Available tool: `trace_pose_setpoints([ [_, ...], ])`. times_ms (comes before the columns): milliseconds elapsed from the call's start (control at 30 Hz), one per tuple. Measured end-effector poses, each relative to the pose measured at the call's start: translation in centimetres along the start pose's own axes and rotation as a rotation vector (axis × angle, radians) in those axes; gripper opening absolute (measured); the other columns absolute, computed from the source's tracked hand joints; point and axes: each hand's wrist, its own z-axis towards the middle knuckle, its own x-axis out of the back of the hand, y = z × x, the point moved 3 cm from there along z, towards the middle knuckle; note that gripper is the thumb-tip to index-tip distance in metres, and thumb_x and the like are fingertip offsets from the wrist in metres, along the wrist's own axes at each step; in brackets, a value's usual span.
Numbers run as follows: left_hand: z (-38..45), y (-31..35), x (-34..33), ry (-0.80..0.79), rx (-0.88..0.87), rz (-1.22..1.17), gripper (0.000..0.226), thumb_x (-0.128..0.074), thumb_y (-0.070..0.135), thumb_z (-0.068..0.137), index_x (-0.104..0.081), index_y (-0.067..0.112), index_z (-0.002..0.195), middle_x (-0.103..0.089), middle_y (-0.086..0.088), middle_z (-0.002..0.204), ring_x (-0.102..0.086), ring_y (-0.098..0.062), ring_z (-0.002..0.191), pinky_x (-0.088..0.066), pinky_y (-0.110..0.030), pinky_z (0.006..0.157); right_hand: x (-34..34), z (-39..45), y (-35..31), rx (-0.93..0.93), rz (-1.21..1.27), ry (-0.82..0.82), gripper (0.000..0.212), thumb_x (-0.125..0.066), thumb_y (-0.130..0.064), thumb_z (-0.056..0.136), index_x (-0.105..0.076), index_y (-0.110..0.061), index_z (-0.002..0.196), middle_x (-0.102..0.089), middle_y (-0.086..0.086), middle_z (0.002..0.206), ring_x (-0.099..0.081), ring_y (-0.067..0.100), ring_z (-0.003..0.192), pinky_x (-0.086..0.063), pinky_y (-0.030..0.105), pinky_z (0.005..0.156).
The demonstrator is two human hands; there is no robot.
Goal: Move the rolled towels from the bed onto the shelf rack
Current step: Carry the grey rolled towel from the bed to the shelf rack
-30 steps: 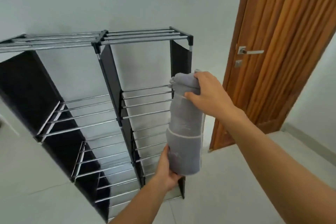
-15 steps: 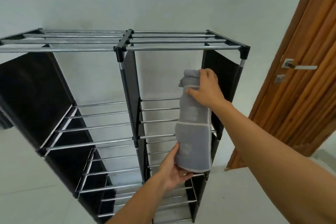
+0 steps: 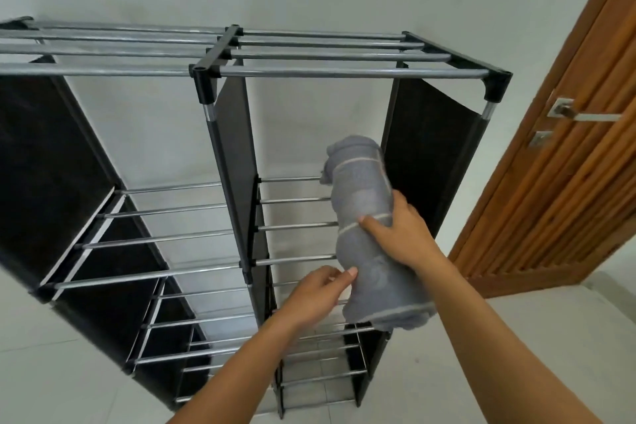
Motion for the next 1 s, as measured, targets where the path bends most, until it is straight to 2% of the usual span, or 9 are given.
trace_pose_setpoints([
  [67, 0.1, 1.0, 0.4, 0.056, -0.076, 0.071, 0.043, -0.05, 0.045, 0.094, -0.068, 0.006, 0.102, -0.071, -0.011, 0.104, -0.068, -0.025, 0.097, -0.051, -0.042, 0.091, 0.0, -0.6, 0.8, -0.073, 0.007, -0.042, 0.081, -0.057, -0.054, 0.084, -0.02, -0.019, 0.147, -0.043, 0.013, 0.141, -0.052, 0.031, 0.117, -0.047, 0.042, 0.094],
  [200, 0.9, 1.8, 1.5, 0.14, -0.091, -0.019, 0.031, -0.061, 0.038, 0.089, -0.067, 0.01, 0.102, -0.073, -0.007, 0.098, -0.07, -0.02, 0.086, -0.058, -0.042, 0.085, 0.6, -1.1, 1.7, -0.156, 0.038, -0.15, 0.075, -0.055, -0.06, 0.083, -0.033, -0.017, 0.139, -0.054, 0.007, 0.127, -0.054, 0.019, 0.095, -0.043, 0.031, 0.078],
  [300, 1.6, 2.8, 2.1, 0.124, -0.046, -0.165, 0.039, -0.06, 0.037, 0.091, -0.062, 0.006, 0.114, -0.071, -0.009, 0.098, -0.069, -0.019, 0.081, -0.058, -0.032, 0.075, 0.4, -1.4, 2.1, -0.189, 0.087, -0.186, 0.077, -0.056, -0.065, 0.079, -0.037, -0.019, 0.137, -0.057, 0.005, 0.122, -0.059, 0.022, 0.101, -0.048, 0.035, 0.085],
  [433, 2.1, 4.8, 2.3, 0.021, 0.076, -0.357, 0.033, -0.058, 0.029, 0.094, -0.064, 0.0, 0.111, -0.069, -0.013, 0.091, -0.068, -0.023, 0.077, -0.059, -0.034, 0.074, 0.0, -1.5, 1.3, -0.188, 0.132, -0.156, 0.074, -0.06, -0.061, 0.078, -0.039, -0.019, 0.135, -0.056, 0.003, 0.115, -0.059, 0.021, 0.099, -0.047, 0.031, 0.08],
  [500, 2.9, 5.6, 2.7, -0.009, 0.081, -0.37, 0.031, -0.056, 0.023, 0.095, -0.063, -0.002, 0.111, -0.068, -0.014, 0.088, -0.068, -0.022, 0.076, -0.059, -0.03, 0.066, 0.1, -1.0, 0.5, -0.163, 0.111, -0.121, 0.071, -0.062, -0.057, 0.079, -0.038, -0.019, 0.134, -0.055, 0.002, 0.112, -0.059, 0.021, 0.097, -0.047, 0.031, 0.078],
  [600, 4.1, 7.1, 3.2, -0.022, 0.052, -0.442, 0.016, -0.052, 0.014, 0.097, -0.06, 0.001, 0.102, -0.064, -0.013, 0.081, -0.064, -0.02, 0.068, -0.057, -0.026, 0.055, 0.9, 0.8, -0.8, -0.137, 0.04, -0.058, 0.076, -0.062, -0.058, 0.075, -0.036, -0.02, 0.135, -0.055, 0.007, 0.12, -0.059, 0.027, 0.102, -0.052, 0.04, 0.086],
  [733, 6.6, 9.2, 2.9, -0.039, 0.026, -0.542, 0.014, -0.047, 0.005, 0.098, -0.057, 0.002, 0.107, -0.062, -0.012, 0.081, -0.061, -0.021, 0.07, -0.055, -0.033, 0.064, 2.2, 3.5, -2.1, -0.116, -0.089, 0.006, 0.078, -0.059, -0.053, 0.08, -0.029, -0.016, 0.142, -0.047, 0.015, 0.134, -0.054, 0.034, 0.114, -0.048, 0.044, 0.094],
  [900, 8.9, 8.6, 2.0, -0.086, 0.046, -0.494, 0.016, -0.048, 0.004, 0.097, -0.059, 0.005, 0.108, -0.067, -0.01, 0.088, -0.064, -0.021, 0.077, -0.054, -0.036, 0.082, 1.5, 4.5, -1.4, -0.097, -0.251, 0.005, 0.062, -0.048, -0.042, 0.089, -0.03, -0.017, 0.143, -0.043, 0.015, 0.136, -0.048, 0.036, 0.12, -0.045, 0.048, 0.098],
  [1000, 9.6, 8.2, 2.2, -0.088, 0.037, -0.483, 0.012, -0.051, 0.005, 0.096, -0.059, 0.006, 0.105, -0.067, -0.009, 0.089, -0.064, -0.02, 0.078, -0.054, -0.034, 0.081, 1.3, 4.4, -1.0, -0.077, -0.281, 0.059, 0.06, -0.045, -0.042, 0.091, -0.031, -0.017, 0.143, -0.045, 0.013, 0.136, -0.048, 0.034, 0.121, -0.046, 0.047, 0.096],
])
